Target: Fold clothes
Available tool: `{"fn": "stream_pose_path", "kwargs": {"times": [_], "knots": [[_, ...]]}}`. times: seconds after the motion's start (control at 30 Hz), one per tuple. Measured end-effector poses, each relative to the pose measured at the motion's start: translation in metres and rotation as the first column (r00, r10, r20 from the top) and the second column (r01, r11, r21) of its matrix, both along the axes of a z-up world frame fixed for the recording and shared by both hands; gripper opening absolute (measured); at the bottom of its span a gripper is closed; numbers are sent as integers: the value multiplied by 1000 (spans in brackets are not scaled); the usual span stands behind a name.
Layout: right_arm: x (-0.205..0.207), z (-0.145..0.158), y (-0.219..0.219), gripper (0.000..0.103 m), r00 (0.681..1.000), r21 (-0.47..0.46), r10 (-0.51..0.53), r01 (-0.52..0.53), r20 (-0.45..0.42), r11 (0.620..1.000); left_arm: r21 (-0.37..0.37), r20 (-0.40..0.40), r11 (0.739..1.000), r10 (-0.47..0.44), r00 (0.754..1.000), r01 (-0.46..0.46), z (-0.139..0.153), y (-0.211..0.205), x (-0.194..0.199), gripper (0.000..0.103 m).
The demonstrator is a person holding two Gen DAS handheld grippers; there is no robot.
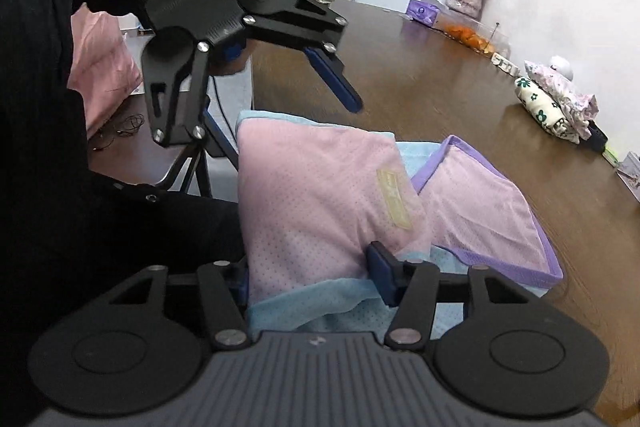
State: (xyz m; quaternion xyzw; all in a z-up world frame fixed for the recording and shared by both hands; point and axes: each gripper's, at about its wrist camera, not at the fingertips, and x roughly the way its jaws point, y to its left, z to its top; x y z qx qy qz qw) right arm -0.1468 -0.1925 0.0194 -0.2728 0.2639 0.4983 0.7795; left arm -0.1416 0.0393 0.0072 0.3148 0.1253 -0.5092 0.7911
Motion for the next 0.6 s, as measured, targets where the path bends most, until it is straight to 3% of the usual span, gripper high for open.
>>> {"fn": "stream_pose_path", "kwargs": {"times": [0.07,0.13,0.17,0.23,0.3,0.43,0.47,0.5,0.57,0.6], "knots": [[1,2,1,56,1000,4,-15,15,-20,1000,-18,-108,1000,7,994,-9,6,0,16,64],[4,5,-1,56,998,20,-36,37,-58,999,-41,-213,999,20,977,-29,14,2,32,56],[8,7,-3,55,995,37,-52,55,-80,998,-44,-226,998,23,974,-34,17,3,37,47],[19,11,-10,55,990,78,-102,110,-101,991,-34,-209,998,38,977,-46,20,5,44,43],[32,15,-17,55,983,104,-154,164,-103,981,-5,-156,998,64,986,-65,19,4,50,45],[57,12,-15,56,968,60,-233,239,-87,969,-31,-285,986,146,947,-162,23,16,78,48],[57,15,-17,59,968,53,-239,244,-80,968,-94,-341,980,135,930,-177,31,29,82,50],[55,18,-19,62,967,48,-244,247,-73,968,-169,-399,967,111,910,-192,41,46,85,54],[45,29,-37,79,971,90,-228,234,-76,968,-285,-452,904,165,877,-317,59,75,94,86],[41,36,-49,82,969,132,-232,241,-81,961,-305,-477,869,216,852,-391,63,78,104,87]]}}
